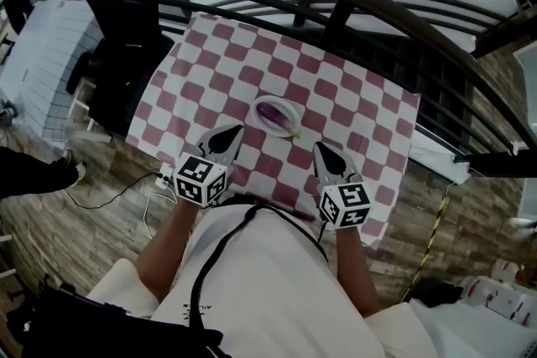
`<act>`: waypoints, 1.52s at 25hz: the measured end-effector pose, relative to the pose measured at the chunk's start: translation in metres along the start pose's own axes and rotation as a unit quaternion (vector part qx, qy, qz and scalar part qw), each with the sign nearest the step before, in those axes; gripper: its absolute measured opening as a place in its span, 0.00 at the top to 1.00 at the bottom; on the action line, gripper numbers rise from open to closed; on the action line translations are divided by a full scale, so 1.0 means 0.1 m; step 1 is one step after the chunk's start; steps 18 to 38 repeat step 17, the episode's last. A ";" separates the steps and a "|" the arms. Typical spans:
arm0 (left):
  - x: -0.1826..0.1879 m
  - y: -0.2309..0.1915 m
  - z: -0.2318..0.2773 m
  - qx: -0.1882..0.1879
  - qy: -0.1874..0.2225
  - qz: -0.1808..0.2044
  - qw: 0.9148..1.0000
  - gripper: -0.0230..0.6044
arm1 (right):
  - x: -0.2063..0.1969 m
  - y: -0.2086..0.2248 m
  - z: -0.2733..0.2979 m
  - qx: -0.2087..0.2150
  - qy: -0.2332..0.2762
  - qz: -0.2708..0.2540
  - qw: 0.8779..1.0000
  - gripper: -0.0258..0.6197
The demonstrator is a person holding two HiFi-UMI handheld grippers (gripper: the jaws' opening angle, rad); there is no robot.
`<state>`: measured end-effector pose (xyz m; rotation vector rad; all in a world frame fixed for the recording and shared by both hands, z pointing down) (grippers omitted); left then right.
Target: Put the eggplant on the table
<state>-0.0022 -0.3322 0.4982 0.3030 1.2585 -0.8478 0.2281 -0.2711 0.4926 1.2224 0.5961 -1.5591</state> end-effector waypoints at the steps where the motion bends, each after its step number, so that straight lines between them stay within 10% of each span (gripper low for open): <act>1: 0.01 0.01 0.00 0.000 0.001 0.000 1.000 0.96 | 0.00 0.00 -0.01 0.000 0.001 -0.001 1.000 0.95; 38: 0.02 0.20 -0.05 0.002 0.009 0.004 1.000 0.96 | -0.01 0.02 -0.17 0.001 0.006 -0.006 1.000 0.95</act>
Point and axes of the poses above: the fingertips, and each gripper's own axes: z forward along the fingers, y to its right, x out of its top, the point moved 6 cm from there along -z, backward along the fingers, and after that the axes turned 4 degrees about y, right-handed, at the moved point
